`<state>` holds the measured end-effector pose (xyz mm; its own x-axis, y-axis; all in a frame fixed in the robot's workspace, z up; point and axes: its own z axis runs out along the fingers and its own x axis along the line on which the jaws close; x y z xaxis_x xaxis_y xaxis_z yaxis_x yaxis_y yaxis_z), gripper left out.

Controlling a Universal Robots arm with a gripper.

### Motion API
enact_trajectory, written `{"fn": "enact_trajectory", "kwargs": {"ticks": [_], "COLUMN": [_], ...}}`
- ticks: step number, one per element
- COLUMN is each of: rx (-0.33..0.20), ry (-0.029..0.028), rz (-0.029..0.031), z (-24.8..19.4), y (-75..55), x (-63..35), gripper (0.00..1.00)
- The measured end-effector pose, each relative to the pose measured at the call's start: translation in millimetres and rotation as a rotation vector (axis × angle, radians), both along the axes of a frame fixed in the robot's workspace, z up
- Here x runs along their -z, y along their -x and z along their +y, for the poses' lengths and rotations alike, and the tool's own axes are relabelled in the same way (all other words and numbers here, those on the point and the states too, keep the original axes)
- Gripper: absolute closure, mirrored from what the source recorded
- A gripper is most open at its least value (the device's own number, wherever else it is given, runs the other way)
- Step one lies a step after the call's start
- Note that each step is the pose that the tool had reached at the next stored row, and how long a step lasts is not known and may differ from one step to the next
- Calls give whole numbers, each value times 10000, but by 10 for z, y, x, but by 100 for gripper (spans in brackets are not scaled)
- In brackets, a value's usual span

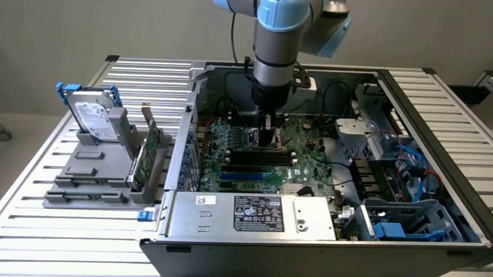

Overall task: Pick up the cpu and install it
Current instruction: 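Place the cpu into insertion slot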

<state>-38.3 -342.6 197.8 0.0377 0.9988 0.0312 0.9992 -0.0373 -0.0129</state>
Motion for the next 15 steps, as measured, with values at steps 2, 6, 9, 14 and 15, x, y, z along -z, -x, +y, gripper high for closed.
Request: {"fn": "enact_trajectory", "kwargs": {"ticks": [2, 6, 9, 14, 15], "rx": [-2, -4, -8, -9, -8], "ry": [70, 181, 242, 251, 250], "rz": [-1, 0, 1, 0, 0], "z": [0, 1, 1, 2, 2], "y": [0, 0, 0, 0, 0], "x": [0, 0, -1, -65, -89], "gripper": [37, 37, 37, 37, 37]}}
